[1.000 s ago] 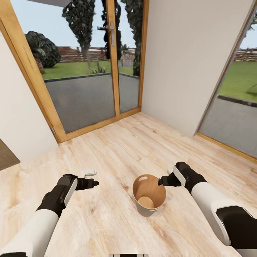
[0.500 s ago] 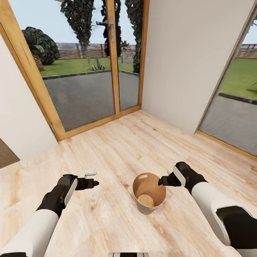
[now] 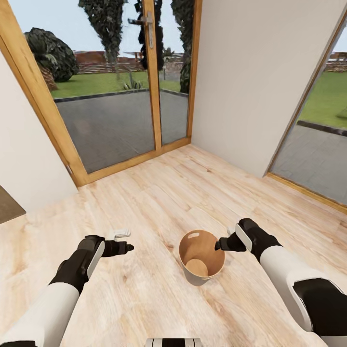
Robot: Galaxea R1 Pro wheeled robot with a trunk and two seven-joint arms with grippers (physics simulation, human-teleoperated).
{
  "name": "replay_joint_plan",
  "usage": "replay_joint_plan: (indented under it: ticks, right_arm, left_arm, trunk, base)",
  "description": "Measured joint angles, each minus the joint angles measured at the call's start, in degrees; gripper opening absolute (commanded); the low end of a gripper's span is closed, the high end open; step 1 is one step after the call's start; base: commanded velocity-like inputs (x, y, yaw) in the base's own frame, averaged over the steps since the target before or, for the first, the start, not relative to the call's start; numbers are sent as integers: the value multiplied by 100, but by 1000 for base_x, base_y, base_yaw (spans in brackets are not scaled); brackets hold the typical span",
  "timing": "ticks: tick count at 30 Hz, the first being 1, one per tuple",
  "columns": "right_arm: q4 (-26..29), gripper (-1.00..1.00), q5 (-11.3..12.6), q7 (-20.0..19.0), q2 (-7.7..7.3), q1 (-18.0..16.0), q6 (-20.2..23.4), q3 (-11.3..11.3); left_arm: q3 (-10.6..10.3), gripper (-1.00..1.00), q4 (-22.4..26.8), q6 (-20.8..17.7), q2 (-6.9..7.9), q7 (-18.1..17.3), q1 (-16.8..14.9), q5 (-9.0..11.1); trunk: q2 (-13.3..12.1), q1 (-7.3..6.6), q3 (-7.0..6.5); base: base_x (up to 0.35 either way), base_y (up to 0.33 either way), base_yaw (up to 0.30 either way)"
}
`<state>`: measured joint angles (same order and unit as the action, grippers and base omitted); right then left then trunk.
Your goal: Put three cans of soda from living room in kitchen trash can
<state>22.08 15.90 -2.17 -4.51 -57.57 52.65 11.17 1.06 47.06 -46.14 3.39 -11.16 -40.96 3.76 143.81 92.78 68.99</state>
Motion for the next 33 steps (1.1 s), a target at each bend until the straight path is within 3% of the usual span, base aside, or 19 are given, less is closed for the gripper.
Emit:
replay_joint_plan:
  ticks: [22, 33]
  right_arm:
    - [1, 100, -8, 15, 9, 0, 0, 15]
    - [0, 100, -7, 15, 17, 0, 0, 65]
  left_arm:
    - [0, 100, -4, 0, -4, 0, 0, -6]
    - [0, 100, -4, 0, -5, 0, 0, -7]
  trunk:
    - [5, 10, 89]
    - [20, 39, 332]
  base:
    - [0, 0, 0]
    - [0, 0, 0]
